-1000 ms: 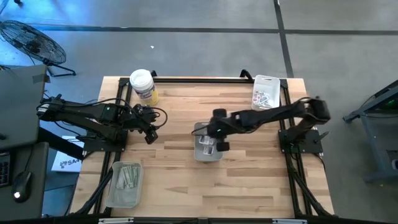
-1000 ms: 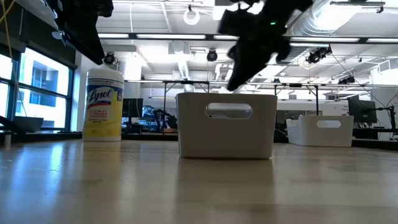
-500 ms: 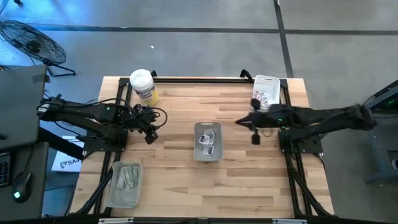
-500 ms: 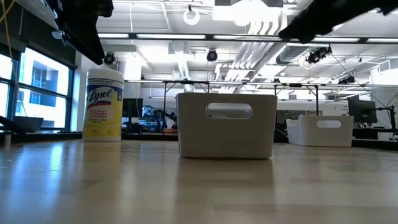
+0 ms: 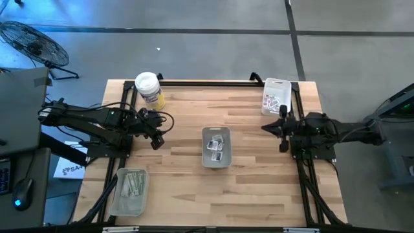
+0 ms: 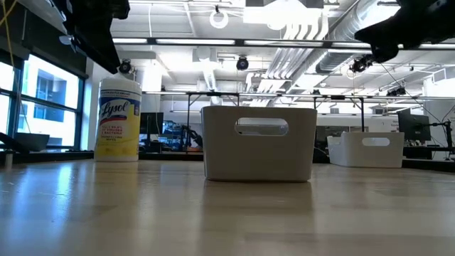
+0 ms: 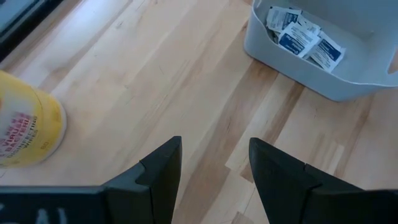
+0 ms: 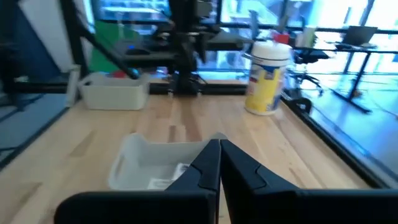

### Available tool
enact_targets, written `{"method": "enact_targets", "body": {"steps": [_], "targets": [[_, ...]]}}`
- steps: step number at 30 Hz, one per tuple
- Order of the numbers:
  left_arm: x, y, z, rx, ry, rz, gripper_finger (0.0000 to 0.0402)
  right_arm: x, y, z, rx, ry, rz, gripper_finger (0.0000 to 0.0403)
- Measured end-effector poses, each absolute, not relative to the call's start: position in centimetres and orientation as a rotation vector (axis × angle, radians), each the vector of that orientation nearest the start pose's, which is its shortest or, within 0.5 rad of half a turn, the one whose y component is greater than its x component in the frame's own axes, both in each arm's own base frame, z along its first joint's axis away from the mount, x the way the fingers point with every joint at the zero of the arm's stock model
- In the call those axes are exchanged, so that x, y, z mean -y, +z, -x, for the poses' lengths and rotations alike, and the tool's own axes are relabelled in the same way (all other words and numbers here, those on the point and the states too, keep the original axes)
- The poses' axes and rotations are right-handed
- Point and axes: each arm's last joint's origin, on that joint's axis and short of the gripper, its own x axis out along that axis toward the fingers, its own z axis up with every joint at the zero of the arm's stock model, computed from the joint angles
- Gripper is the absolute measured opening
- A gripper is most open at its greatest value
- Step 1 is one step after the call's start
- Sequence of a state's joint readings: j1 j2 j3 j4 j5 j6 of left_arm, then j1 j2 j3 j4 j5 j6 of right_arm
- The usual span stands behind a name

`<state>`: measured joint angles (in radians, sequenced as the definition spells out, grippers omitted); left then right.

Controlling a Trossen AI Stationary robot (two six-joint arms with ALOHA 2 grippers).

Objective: Pick & Place First Aid Supplies
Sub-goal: Return to Home Position

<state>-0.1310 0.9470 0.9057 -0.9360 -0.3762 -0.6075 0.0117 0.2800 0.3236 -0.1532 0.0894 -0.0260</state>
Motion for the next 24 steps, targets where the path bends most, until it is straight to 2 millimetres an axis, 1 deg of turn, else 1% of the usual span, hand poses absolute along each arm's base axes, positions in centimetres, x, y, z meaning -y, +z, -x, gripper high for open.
{"method": "enact_targets", "body": {"steps": [6, 12, 15, 20, 24], "targets": [[0.9, 29.0, -16.6, -0.803, 0.560, 0.278, 0.0184, -0.3, 21.9, -9.4, -0.043, 0.007, 0.052, 0.0002], [0.9, 29.1, -16.7, -0.795, 0.560, 0.281, 0.0184, -0.6, 19.6, -8.8, 0.000, 0.041, 0.043, 0.0001], [0.9, 29.2, -16.9, -0.763, 0.557, 0.290, 0.0184, -0.8, 18.6, -9.1, -0.007, 0.061, 0.032, 0.0001], [1.1, 29.8, -17.6, -0.672, 0.528, 0.339, 0.0184, -1.1, 17.2, -9.6, 0.034, 0.061, 0.056, 0.0002], [1.2, 30.2, -18.0, -0.644, 0.464, 0.360, 0.0184, -1.2, 17.0, -9.7, 0.045, 0.056, 0.071, 0.0001]]}}
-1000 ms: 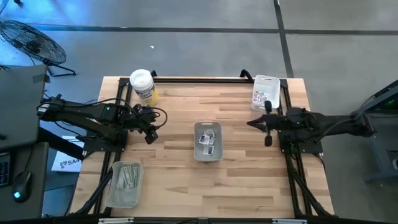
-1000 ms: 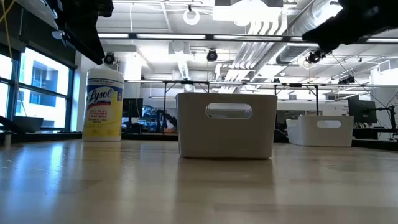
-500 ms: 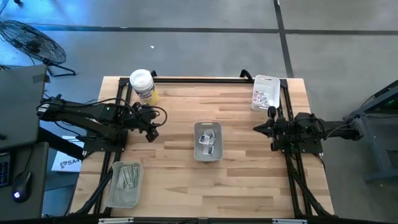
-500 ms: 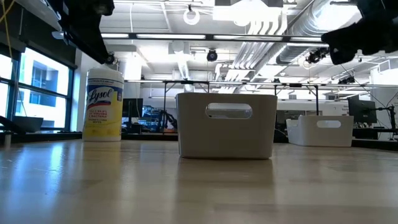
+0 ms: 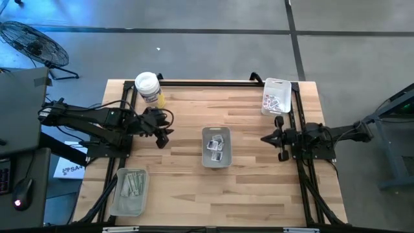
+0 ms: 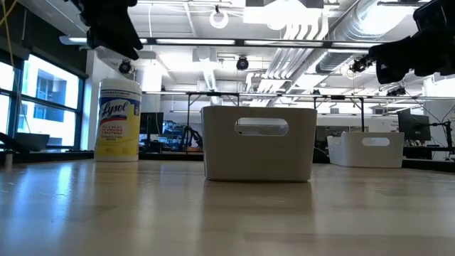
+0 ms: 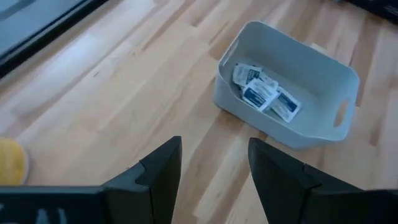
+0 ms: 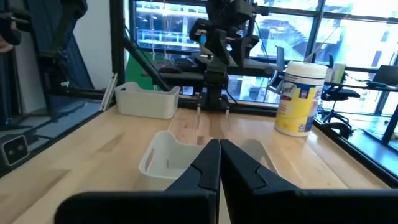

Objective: Pick & Place First Aid Supplies
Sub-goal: Return to Home Position

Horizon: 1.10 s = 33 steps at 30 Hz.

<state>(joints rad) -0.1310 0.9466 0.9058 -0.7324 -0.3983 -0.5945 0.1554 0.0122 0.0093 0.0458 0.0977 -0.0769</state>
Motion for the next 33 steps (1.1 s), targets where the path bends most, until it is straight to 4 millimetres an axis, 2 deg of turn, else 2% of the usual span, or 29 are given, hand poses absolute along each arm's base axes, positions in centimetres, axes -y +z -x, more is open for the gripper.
{"method": "enact_targets", "body": {"steps": [4, 9, 13, 19, 22, 28, 33], "targets": [[1.2, 30.2, -18.0, -0.637, 0.485, 0.333, 0.0184, -1.3, 17.0, -9.7, 0.048, 0.053, 0.069, 0.0003], [1.1, 30.5, -18.6, -0.581, 0.488, 0.300, 0.0184, -0.9, 17.2, -9.7, 0.060, -0.075, -0.010, 0.0009], [1.1, 31.1, -19.0, -0.512, 0.494, 0.231, 0.0184, -0.8, 17.2, -9.7, 0.059, -0.097, -0.012, 0.0008], [0.8, 29.1, -18.7, -0.423, 0.535, 0.184, 0.0184, -0.9, 17.1, -9.7, 0.055, -0.073, -0.010, 0.0006], [0.9, 28.0, -18.1, -0.382, 0.460, 0.154, 0.0184, -0.9, 17.1, -9.7, 0.056, -0.073, -0.010, 0.0008], [1.4, 27.0, -16.5, -0.263, 0.157, 0.036, 0.0184, -0.9, 17.2, -9.7, 0.060, -0.071, -0.012, 0.0007], [1.2, 26.4, -14.4, -0.177, 0.130, 0.026, 0.0184, -0.9, 17.2, -9.7, 0.060, -0.071, -0.012, 0.0004]]}}
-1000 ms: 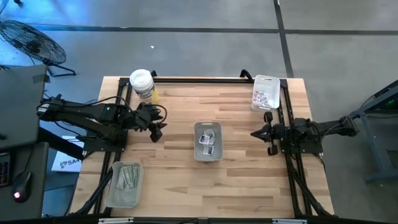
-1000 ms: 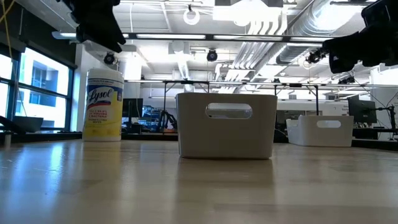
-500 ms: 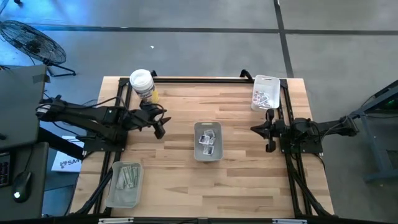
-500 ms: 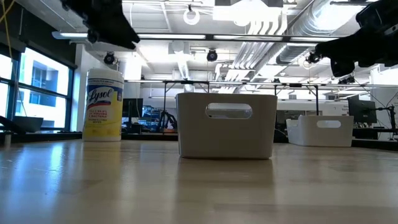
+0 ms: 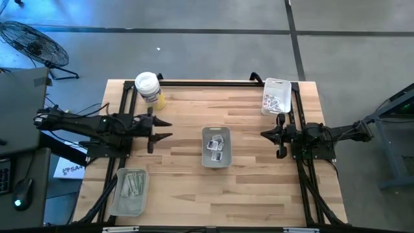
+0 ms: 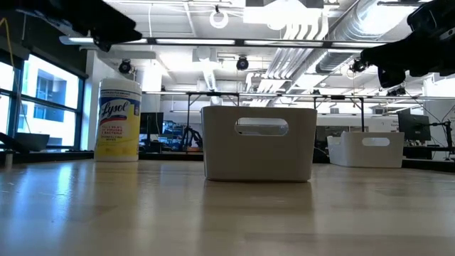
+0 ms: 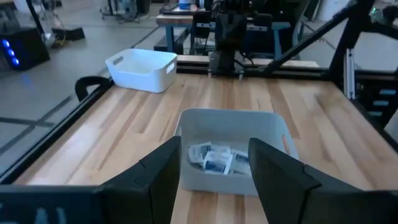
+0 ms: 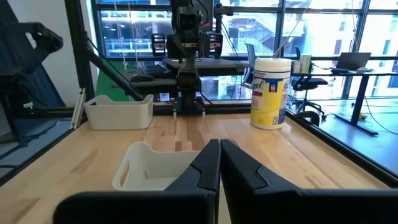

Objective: Pick & Place First Aid Supplies
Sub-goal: Return to Home Position

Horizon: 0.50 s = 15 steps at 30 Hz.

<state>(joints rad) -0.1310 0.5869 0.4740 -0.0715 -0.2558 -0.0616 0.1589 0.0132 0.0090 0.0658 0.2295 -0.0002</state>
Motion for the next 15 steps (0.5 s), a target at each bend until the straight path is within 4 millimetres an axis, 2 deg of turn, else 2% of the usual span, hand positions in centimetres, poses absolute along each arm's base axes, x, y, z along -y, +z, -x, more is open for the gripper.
{"method": "enact_targets", "body": {"steps": [9, 15], "targets": [[0.7, 24.8, -10.4, -0.026, 0.118, -0.009, 0.0184, -0.9, 17.2, -9.7, 0.062, -0.071, -0.012, 0.0007], [0.3, 22.9, -8.7, 0.026, 0.147, -0.003, 0.0184, -0.9, 17.2, -9.7, 0.062, -0.071, -0.012, 0.0010]]}}
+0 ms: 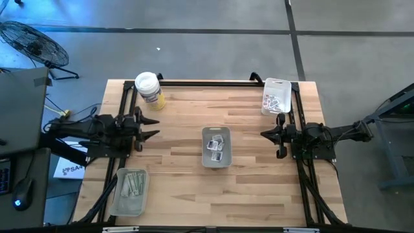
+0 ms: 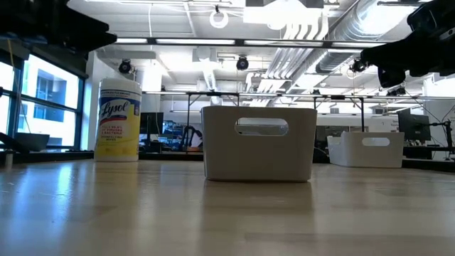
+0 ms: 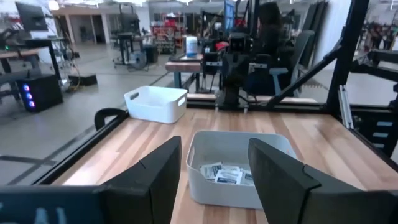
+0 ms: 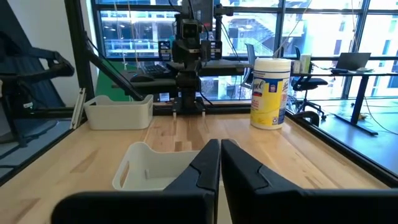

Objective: Pick & Place First Aid Supplies
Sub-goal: Return to Home Position

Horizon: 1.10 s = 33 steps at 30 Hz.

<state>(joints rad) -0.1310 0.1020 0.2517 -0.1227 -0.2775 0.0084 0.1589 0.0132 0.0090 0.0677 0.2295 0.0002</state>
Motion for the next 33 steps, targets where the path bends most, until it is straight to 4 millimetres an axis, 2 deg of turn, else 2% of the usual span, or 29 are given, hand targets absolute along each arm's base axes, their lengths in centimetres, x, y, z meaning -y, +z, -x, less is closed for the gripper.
{"method": "enact_targets", "body": {"steps": [4, 8, 15, 23, 33], "targets": [[0.3, 21.7, -8.1, 0.070, 0.128, -0.008, 0.0184, -0.9, 17.2, -9.7, 0.062, -0.071, -0.012, 0.0006], [0.4, 20.8, -8.4, 0.031, 0.110, -0.016, 0.0184, -0.9, 17.2, -9.7, 0.063, -0.071, -0.012, 0.0005], [0.5, 19.9, -8.8, 0.060, 0.107, -0.008, 0.0184, -0.9, 17.2, -9.7, 0.062, -0.073, -0.012, 0.0007], [0.5, 17.9, -9.4, 0.038, 0.122, 0.009, 0.0184, -0.9, 17.2, -9.7, 0.061, -0.074, -0.012, 0.0011], [0.5, 17.6, -9.5, 0.035, 0.121, 0.033, 0.0184, -0.9, 17.2, -9.7, 0.061, -0.074, -0.012, 0.0012]]}}
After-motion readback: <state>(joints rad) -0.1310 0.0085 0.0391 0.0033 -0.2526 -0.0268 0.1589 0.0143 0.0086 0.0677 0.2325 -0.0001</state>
